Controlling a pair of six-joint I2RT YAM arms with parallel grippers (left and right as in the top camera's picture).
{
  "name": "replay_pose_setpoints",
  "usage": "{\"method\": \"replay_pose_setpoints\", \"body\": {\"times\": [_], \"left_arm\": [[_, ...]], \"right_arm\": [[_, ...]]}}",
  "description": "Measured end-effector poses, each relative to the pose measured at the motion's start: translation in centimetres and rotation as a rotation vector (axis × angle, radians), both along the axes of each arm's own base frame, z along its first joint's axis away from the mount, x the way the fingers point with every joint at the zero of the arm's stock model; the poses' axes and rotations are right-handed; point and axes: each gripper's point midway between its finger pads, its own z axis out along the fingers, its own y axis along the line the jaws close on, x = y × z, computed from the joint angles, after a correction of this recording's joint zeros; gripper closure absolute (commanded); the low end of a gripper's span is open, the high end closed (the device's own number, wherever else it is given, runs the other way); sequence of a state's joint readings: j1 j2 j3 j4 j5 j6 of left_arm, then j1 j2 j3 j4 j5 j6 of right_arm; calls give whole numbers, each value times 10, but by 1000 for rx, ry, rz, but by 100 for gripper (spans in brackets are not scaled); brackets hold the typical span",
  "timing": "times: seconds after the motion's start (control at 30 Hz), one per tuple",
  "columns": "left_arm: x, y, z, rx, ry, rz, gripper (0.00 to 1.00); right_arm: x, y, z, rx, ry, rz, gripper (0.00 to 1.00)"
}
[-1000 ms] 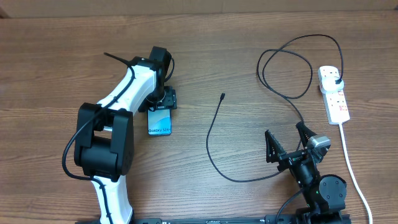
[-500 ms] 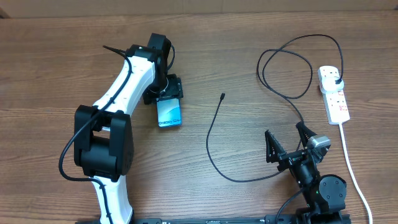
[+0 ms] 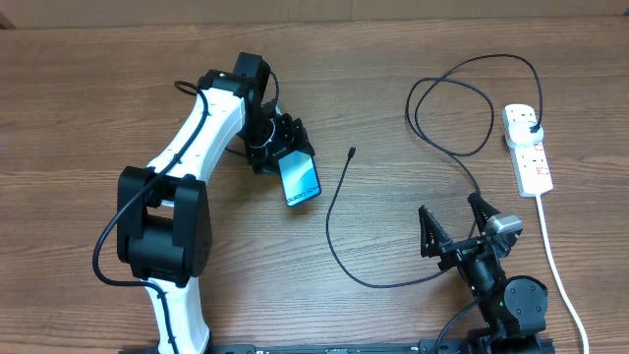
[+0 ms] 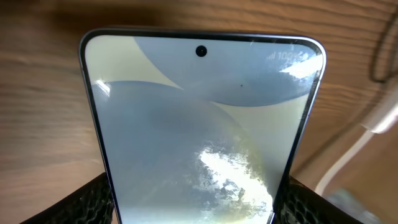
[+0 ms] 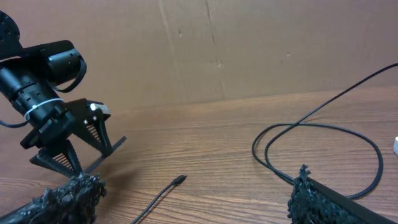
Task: Plug charger to phone and switch on socket
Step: 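Lift the phone with the left gripper and tilt it upright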
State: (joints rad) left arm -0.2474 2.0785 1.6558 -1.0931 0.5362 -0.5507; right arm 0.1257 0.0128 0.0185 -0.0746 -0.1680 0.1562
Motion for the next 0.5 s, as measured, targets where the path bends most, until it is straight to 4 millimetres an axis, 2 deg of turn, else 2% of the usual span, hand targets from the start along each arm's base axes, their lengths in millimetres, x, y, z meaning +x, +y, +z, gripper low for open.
{"method": "replay_pose_setpoints", "body": {"times": [0.5], "left_arm": [[-8, -27, 21, -175, 174, 158, 34]], "right_arm": [[0, 0, 0, 0, 0, 0, 0]]}}
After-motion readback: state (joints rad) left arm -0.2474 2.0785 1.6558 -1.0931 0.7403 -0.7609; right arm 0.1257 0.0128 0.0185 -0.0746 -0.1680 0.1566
